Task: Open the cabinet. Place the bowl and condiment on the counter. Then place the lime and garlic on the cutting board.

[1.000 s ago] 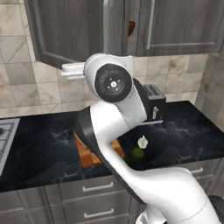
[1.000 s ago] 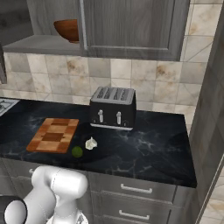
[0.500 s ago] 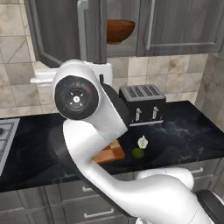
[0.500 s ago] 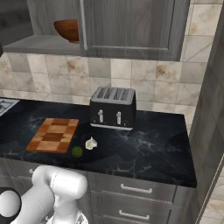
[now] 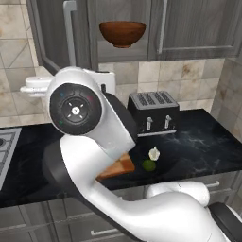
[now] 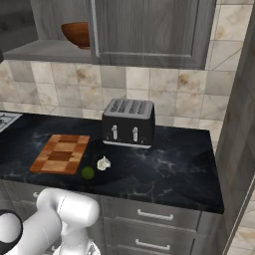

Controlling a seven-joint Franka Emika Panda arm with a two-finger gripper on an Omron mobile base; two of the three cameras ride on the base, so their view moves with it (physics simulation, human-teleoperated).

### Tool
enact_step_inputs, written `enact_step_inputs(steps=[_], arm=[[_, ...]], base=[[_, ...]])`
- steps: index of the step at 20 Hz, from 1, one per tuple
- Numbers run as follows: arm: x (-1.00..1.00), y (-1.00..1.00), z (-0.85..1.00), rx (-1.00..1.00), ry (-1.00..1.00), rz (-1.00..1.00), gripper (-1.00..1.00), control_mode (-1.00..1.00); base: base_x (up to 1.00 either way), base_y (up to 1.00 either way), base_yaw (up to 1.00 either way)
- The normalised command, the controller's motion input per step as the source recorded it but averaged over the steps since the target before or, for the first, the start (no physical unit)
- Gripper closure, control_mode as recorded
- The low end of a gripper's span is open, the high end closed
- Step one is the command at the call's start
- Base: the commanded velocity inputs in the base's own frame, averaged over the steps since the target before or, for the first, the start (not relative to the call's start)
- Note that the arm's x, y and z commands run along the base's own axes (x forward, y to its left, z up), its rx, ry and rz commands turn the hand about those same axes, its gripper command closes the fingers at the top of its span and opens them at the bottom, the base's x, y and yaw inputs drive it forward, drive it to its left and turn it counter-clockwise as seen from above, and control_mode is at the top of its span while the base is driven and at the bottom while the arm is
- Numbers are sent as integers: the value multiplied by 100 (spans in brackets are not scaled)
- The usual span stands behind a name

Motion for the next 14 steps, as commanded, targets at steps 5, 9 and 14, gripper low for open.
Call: enact_step_inputs(steps=[5,9,14], arm=[[-100,0,0,6,0,13,-100,-100],[-100,4,0,3,0,20,-100,-100],[-92,-61,5,7,-1,0,-100,-100]], base=[[0,0,0],[0,0,0],[0,0,0]])
